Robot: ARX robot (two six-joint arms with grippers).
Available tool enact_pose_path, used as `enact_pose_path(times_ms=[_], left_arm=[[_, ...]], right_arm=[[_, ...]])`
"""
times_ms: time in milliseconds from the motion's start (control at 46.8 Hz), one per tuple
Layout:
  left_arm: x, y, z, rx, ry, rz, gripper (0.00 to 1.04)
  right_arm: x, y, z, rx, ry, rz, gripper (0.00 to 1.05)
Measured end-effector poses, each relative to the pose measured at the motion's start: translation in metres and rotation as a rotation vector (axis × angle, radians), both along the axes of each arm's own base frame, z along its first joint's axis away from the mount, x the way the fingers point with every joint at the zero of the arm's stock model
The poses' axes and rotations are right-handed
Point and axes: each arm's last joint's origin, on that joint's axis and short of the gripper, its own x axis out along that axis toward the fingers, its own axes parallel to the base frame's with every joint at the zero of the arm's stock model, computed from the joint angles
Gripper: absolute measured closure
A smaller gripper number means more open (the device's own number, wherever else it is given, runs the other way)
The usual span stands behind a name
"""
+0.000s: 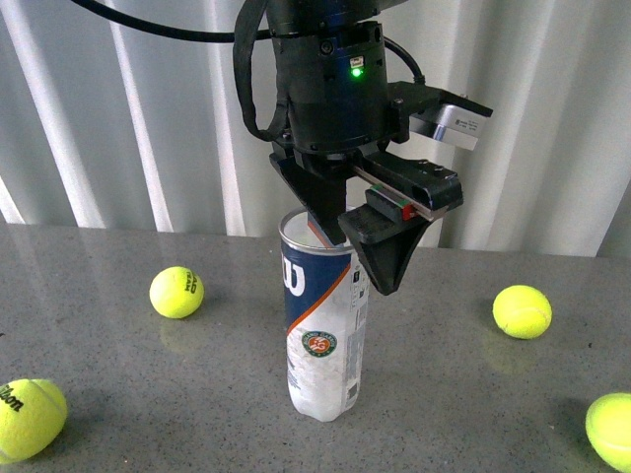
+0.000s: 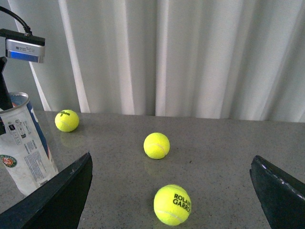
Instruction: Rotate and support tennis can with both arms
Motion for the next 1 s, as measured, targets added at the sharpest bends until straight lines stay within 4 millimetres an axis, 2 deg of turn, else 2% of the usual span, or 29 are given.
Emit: enact_pose_path(times_ms=[128, 256, 299, 470, 577, 620, 726, 812, 940, 1004], left_arm=[[0.003, 0.004, 0.008, -0.07, -0.002, 0.044, 0.05], [0.007, 0.012, 0.025, -0.192, -0.032, 0.127, 0.07], [0.008, 0.019, 0.037, -0.273, -0.08, 0.21, 0.07], [0.005, 0.042, 0.066, -0.474, -0.262, 0.471, 0.07], [0.005, 0.043, 0.063, -0.486, -0.265, 0.522, 0.08], [0.005, 0.048, 0.053, -0.469, -0.551, 0.662, 0.18], [-0.016, 0.071, 0.035, -0.545, -0.882, 0.831, 0.34], [-0.034, 0.093, 0.03, -0.665, -1.024, 0.875, 0.45], [-0.077, 0.134, 0.017, -0.783, -1.153, 0.9, 0.64], [-0.097, 0.153, -0.001, -0.775, -1.159, 0.919, 0.77]], right_arm=[[0.0, 0.0, 0.0, 0.0, 0.0, 0.0, 0.07], [0.0, 0.0, 0.0, 0.0, 0.0, 0.0, 0.07], [0.0, 0.0, 0.0, 0.0, 0.0, 0.0, 0.07], [0.0, 0.0, 0.0, 0.0, 0.0, 0.0, 0.07], [0.0, 0.0, 0.0, 0.0, 0.0, 0.0, 0.07], [0.0, 0.0, 0.0, 0.0, 0.0, 0.0, 0.07], [0.0, 0.0, 0.0, 0.0, 0.0, 0.0, 0.07], [0.0, 0.0, 0.0, 0.0, 0.0, -0.003, 0.07], [0.0, 0.0, 0.0, 0.0, 0.0, -0.002, 0.07], [0.0, 0.0, 0.0, 0.0, 0.0, 0.0, 0.07]])
